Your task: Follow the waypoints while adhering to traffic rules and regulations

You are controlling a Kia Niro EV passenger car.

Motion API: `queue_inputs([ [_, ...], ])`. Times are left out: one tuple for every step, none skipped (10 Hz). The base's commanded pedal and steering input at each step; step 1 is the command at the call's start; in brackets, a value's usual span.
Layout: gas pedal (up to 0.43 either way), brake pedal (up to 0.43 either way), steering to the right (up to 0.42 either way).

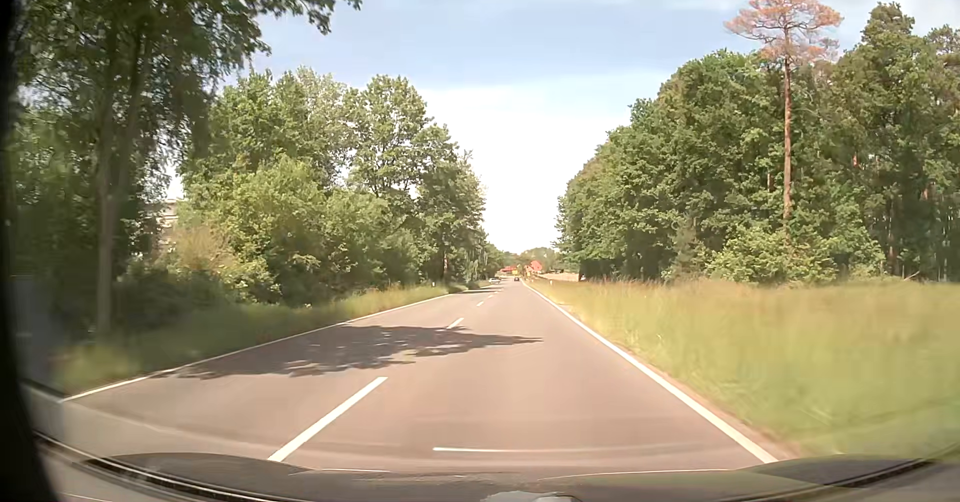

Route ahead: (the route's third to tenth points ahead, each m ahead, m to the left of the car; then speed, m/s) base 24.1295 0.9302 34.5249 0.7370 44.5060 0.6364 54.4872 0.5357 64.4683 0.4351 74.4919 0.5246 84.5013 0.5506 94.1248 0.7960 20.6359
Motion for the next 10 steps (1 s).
queue_inputs([
  [0.398, 0.000, 0.001],
  [0.398, 0.000, 0.001],
  [0.398, 0.000, 0.000],
  [0.398, 0.000, 0.001],
  [0.398, 0.000, 0.001],
  [0.398, 0.000, 0.001],
  [0.398, 0.000, 0.000],
  [0.398, 0.000, 0.001],
  [0.398, 0.000, 0.000],
  [0.398, 0.000, 0.001],
])
